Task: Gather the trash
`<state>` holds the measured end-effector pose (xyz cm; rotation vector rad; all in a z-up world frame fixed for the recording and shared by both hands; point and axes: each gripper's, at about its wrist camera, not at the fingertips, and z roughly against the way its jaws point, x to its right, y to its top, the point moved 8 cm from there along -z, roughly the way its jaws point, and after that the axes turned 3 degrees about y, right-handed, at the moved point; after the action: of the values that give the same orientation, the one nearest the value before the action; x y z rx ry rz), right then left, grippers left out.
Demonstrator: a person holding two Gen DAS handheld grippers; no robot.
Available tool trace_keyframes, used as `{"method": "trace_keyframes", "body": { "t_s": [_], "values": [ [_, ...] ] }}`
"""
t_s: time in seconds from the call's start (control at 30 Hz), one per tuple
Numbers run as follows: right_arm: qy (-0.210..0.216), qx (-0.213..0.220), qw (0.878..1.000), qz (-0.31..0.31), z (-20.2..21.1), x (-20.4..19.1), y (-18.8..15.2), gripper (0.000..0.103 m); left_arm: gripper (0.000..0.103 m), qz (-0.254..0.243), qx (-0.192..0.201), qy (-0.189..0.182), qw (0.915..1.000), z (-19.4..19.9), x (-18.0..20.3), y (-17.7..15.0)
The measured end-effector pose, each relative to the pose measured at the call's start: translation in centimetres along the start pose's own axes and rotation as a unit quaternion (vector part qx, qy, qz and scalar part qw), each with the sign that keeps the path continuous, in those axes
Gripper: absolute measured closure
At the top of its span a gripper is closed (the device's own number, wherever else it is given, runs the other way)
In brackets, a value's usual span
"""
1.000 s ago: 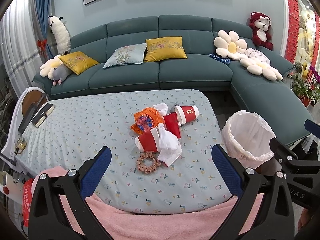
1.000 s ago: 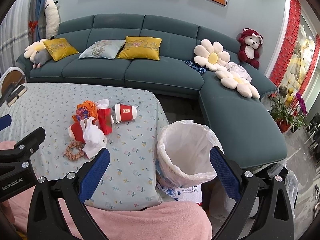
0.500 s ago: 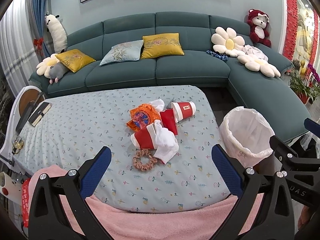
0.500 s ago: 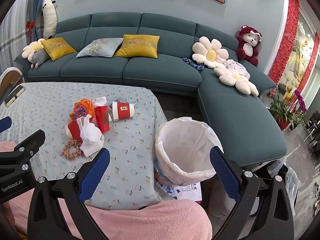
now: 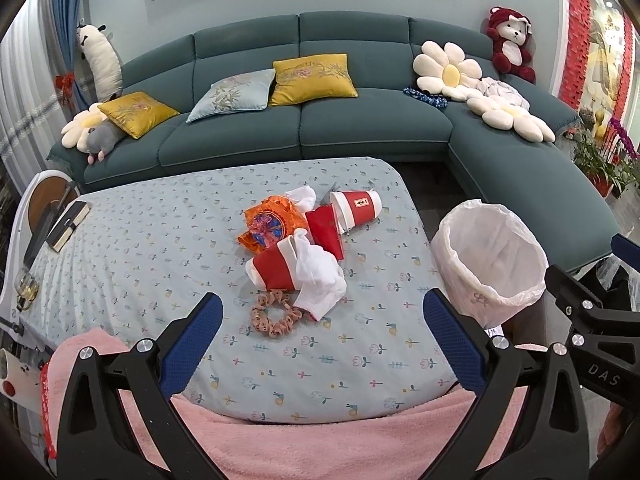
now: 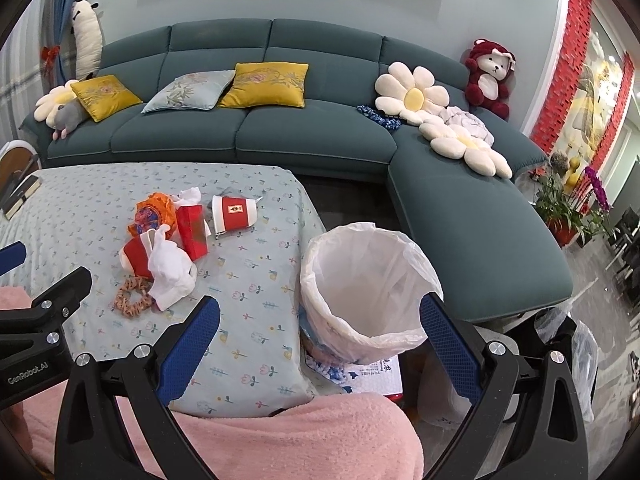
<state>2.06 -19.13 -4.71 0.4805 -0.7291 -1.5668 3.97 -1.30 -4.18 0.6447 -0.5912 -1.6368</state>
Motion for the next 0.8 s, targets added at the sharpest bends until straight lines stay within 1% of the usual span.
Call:
{"method": "trace_keyframes", "body": {
  "t_s": [0.23, 0.5, 0.67, 0.8],
  "values": [
    [-0.004, -0.005, 1.000, -0.007, -0.5, 0.7, -0.3, 0.008, 0.007, -0.009, -0.003, -0.015, 0.9998, -0.5, 1.1, 0.0],
    [-0.005, -0.012, 1.000, -0.011, -0.9, 0.9, -0.6, 0.008, 0.007, -0.011, -0.006, -0.026, 0.9996, -1.0, 1.5, -0.1],
    [-0.009, -0.009, 1.000, -0.007, -1.1, 0.6, -0.6, 0.008, 0.007, -0.006, -0.008, -0.037, 0.9993, -1.7, 1.0, -0.2],
    [0.002, -0.006, 1.000, -0.008, -1.8, -0.8, -0.4, 0.008, 0.007, 0.013, -0.009, -0.036, 0.9992, -3.0, -0.7, -0.4]
  ]
}}
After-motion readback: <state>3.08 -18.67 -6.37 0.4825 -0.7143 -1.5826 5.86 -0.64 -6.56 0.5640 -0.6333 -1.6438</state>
